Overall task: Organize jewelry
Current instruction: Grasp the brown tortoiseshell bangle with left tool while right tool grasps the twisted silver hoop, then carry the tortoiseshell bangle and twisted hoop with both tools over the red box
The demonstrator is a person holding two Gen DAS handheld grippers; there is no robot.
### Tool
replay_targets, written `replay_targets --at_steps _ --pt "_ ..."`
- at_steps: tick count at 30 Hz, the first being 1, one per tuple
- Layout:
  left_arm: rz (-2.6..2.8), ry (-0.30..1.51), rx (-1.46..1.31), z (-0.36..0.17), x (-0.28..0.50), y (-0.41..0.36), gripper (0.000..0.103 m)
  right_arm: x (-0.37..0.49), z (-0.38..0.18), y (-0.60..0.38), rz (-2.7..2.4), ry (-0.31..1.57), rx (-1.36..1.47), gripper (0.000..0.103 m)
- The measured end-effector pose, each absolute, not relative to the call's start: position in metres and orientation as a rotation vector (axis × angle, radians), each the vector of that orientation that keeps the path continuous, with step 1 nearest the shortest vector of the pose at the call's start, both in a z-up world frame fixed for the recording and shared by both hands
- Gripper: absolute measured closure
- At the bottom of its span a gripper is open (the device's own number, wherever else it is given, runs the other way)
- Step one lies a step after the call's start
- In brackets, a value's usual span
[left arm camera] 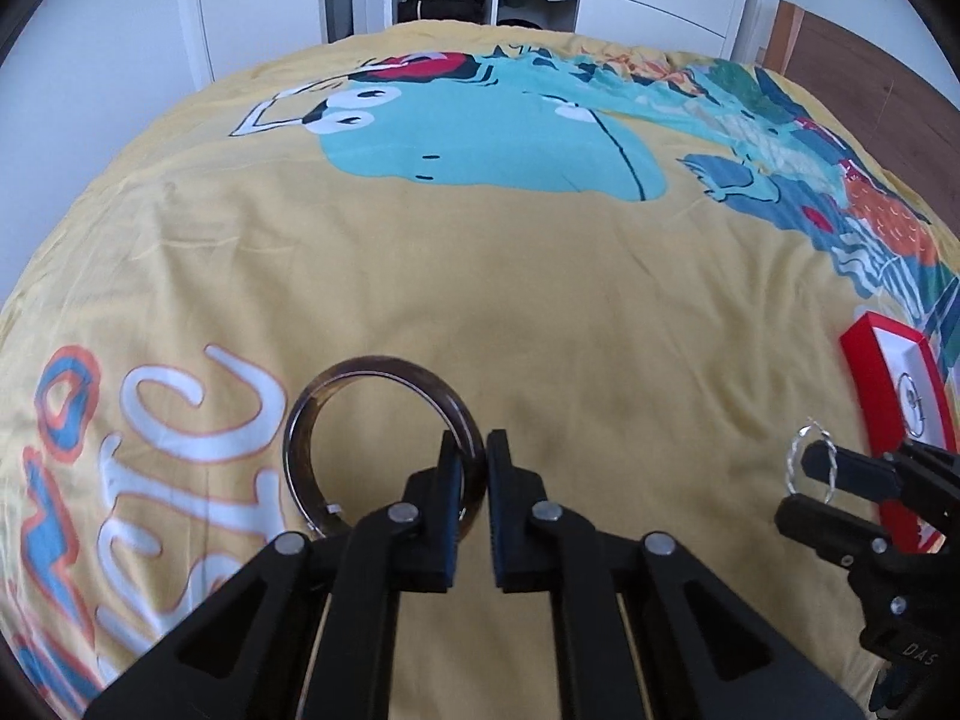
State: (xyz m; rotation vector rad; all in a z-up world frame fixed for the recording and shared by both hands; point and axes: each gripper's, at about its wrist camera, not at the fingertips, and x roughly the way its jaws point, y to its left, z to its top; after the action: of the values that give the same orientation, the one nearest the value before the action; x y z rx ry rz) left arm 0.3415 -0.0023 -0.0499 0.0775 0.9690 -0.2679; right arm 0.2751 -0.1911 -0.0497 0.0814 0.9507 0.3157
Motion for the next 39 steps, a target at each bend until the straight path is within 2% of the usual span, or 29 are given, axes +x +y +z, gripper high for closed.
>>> replay_targets --at_steps 9,18,30,39 --pt "-0.321 0.908 0.058 0.009 0.288 -0.027 0.096 0.213 0.007 -0.231 0.275 0.859 0.127 0.066" --pt "-0.519 0.857 0.106 0.05 0.244 -0.125 0.096 0.17 0.019 -0.333 0.113 0.846 0.136 0.066" --pt "-0.772 0.899 0.182 0.026 0.213 -0.291 0.096 0.14 0.002 -0.45 -0.041 0.86 0.158 0.066" --pt "-0.735 0.944 0.189 -0.006 0.228 -0.327 0.096 0.169 -0.011 -0.474 -0.036 0.855 0.159 0.066"
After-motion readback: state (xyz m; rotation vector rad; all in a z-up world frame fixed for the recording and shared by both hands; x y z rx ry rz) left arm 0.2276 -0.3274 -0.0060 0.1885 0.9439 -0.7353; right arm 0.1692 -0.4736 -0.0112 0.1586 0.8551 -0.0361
